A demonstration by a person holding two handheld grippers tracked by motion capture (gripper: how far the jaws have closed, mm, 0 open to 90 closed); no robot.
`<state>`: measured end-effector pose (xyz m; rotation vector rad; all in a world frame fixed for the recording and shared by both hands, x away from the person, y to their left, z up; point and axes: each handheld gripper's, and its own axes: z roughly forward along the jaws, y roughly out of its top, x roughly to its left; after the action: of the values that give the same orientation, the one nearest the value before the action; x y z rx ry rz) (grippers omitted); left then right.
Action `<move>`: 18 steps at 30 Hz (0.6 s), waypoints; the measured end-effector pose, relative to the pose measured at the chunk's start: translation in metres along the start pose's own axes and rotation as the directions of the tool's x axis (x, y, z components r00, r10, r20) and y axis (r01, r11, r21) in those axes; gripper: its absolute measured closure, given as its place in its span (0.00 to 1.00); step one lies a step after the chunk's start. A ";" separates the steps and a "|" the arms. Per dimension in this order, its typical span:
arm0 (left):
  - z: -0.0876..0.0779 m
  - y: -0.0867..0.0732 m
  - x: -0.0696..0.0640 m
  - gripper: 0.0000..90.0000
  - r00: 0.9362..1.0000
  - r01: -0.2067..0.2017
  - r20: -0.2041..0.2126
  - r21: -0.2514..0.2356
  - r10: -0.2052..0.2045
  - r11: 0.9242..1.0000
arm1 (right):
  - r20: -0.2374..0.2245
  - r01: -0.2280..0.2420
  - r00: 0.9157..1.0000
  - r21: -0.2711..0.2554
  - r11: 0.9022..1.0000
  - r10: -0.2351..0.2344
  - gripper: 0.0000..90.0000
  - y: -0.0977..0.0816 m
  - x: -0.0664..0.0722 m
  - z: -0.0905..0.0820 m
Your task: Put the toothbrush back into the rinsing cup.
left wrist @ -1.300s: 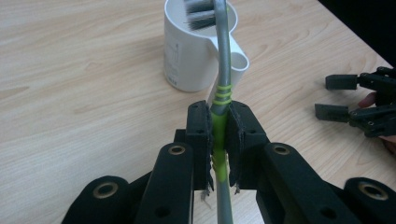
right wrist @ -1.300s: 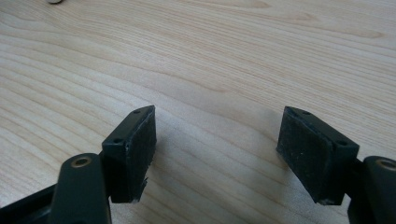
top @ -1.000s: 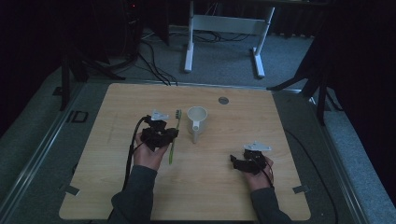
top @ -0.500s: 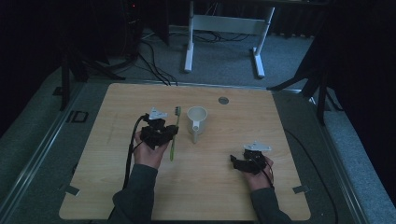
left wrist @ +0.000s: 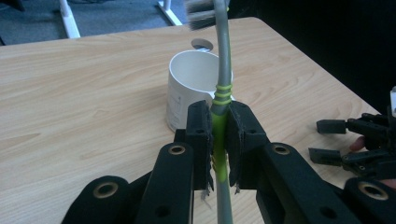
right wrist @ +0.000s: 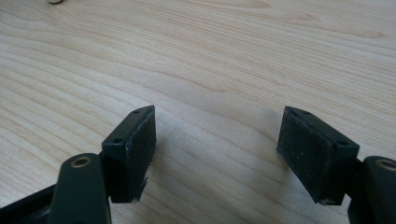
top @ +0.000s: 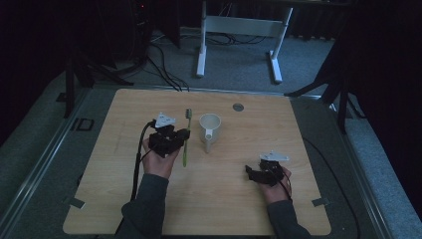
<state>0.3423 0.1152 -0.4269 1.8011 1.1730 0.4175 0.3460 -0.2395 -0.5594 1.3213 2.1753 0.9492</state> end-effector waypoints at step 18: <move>0.000 0.002 -0.002 0.89 1.000 -0.010 0.018 -0.081 0.011 0.997 | 0.000 0.000 1.000 0.000 1.000 0.000 0.31 0.000 0.000 0.000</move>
<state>0.3420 0.1131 -0.4246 1.7385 1.1187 0.4474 0.3460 -0.2395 -0.5594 1.3213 2.1753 0.9493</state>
